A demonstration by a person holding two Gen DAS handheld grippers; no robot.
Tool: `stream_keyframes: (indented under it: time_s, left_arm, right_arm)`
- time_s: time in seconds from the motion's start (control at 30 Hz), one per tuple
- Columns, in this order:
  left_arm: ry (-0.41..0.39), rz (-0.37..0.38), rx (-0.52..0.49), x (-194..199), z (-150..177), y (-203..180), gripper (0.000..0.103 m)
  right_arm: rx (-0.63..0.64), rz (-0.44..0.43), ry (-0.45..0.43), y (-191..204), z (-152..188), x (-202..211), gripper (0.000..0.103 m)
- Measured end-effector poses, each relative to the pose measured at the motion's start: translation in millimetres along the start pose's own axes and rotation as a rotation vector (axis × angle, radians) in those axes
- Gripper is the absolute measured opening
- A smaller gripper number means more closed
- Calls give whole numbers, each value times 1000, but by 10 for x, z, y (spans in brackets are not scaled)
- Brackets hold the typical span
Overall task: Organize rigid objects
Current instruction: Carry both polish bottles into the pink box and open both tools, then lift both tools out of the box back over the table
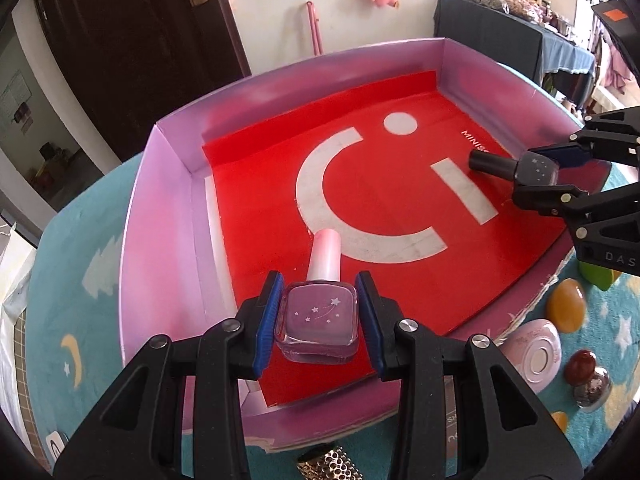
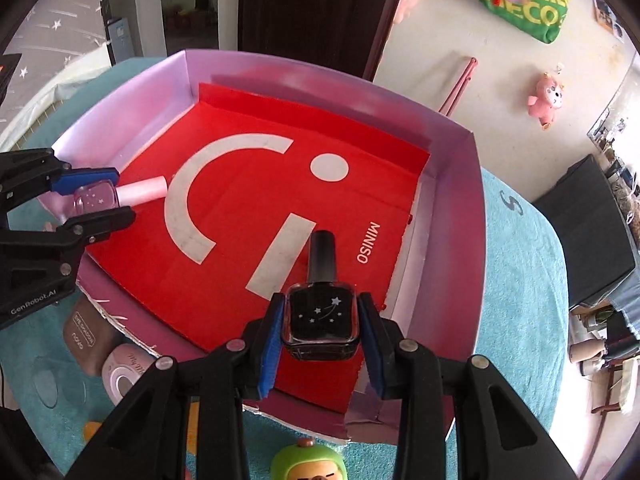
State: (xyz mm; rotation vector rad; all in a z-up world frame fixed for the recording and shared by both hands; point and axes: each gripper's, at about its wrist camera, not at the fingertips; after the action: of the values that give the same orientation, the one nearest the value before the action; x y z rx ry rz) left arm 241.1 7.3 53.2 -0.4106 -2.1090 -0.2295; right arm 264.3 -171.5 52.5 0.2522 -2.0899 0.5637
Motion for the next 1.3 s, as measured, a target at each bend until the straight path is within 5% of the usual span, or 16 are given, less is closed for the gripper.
stream_keyframes:
  time_s: [0.77,1.03,1.3]
  left_arm:
    - [28,55,11,-77,16,143,36]
    - [-57,47,5,86,14,102,58]
    - [-185,59,20,455,56,23,72]
  right_arm:
    - [49,-14,86,64,-58,-157,37]
    - [51,-18,91,37,-99,-212,39]
    - [29,-28,55,55,-87,-74,56]
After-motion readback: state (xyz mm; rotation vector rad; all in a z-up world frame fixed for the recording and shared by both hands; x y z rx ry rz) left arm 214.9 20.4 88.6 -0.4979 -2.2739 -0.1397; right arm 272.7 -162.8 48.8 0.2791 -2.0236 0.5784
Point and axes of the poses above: each gripper's, at about its wrist camera, not at the fingertips, and x roughly against the way its jaws point, y to its left, z to its underside, and after that the axes turned 10 degrees about z, right-handed
